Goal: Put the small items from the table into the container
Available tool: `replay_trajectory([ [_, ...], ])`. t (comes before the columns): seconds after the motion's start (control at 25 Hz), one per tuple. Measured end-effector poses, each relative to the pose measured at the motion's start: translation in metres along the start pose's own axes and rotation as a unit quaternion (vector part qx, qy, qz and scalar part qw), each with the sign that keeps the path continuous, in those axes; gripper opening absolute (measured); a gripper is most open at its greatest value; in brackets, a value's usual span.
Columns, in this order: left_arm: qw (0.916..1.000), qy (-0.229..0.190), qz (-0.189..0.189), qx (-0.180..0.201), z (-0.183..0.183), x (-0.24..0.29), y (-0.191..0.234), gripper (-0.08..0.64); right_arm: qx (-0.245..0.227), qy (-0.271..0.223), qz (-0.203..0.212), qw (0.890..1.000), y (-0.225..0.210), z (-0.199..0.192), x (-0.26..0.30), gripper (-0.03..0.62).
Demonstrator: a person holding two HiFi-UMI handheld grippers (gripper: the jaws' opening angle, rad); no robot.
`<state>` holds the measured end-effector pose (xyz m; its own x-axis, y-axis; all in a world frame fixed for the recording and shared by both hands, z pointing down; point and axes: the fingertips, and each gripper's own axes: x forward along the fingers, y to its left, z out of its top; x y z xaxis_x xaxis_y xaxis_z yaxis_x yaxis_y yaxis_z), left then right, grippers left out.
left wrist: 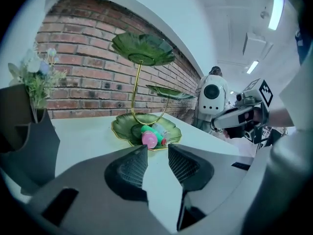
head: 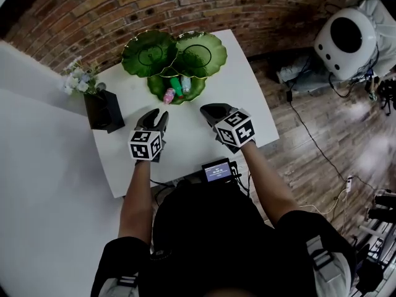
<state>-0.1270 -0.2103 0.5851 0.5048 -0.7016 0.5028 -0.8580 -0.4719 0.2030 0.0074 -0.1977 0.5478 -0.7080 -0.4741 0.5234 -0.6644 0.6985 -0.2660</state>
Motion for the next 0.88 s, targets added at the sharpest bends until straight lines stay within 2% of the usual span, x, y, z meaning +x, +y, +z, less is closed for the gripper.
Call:
replay_trajectory([
  [0.32,0.9998,-0.013,0.010,0.011,-0.008,-0.030,-0.009,0.041,-0.011,-0.001,0.013,1.000,0.021,-0.002,0.001,0.015],
  [0.36,0.9997,-0.017,0.012,0.011,-0.009,-0.034,-0.010,0.012,-0.011,-0.002,0.014,1.000,0.024,-0.002,0.001,0.015],
  [0.88,0.9983,-0.053,-0.018,0.016,-0.004,-0.059,-0.047,0.011,-0.014,-0.009,0.025,1.000,0.040,-0.007,-0.011,0.015],
])
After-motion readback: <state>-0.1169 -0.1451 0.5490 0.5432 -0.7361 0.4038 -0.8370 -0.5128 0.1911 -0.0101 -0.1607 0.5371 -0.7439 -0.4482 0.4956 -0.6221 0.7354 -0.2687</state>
